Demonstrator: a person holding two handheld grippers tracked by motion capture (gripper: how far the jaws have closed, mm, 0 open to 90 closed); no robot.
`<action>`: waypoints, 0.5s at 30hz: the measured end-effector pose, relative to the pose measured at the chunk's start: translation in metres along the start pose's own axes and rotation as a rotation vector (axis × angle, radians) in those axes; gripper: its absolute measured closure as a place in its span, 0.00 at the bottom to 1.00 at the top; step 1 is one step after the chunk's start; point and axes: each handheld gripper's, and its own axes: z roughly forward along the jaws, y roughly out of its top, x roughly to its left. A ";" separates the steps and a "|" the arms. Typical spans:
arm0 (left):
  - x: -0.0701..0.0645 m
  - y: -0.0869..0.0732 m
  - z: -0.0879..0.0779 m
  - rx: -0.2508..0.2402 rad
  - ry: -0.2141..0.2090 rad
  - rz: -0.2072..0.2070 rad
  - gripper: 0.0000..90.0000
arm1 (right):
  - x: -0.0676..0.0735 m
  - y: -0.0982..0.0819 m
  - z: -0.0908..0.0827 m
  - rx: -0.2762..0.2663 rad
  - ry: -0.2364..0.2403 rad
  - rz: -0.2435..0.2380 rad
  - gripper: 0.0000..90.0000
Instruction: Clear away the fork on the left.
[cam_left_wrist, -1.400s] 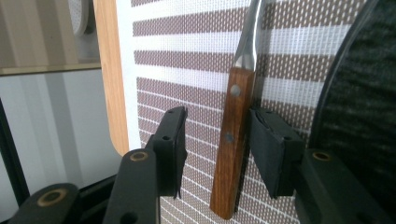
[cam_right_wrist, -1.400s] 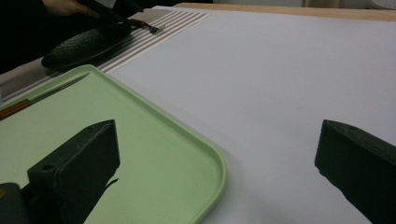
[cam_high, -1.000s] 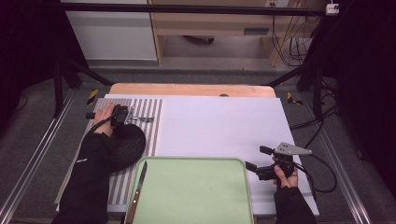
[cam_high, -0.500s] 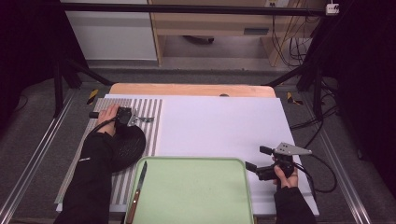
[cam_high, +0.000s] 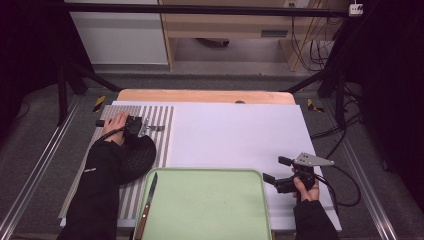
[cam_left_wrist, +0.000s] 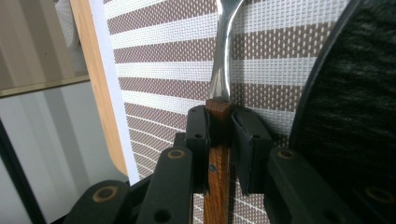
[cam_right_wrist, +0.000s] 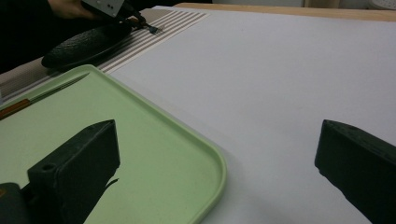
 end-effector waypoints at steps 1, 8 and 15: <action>0.000 0.000 0.000 -0.002 0.003 -0.001 0.85 | 0.000 0.000 0.000 0.000 0.001 0.000 0.01; 0.001 -0.002 -0.007 -0.017 0.014 -0.008 0.85 | 0.000 0.000 -0.001 -0.001 -0.001 0.000 0.01; 0.002 0.003 -0.019 -0.031 0.035 -0.018 0.85 | 0.000 0.000 0.000 0.004 -0.003 0.002 0.01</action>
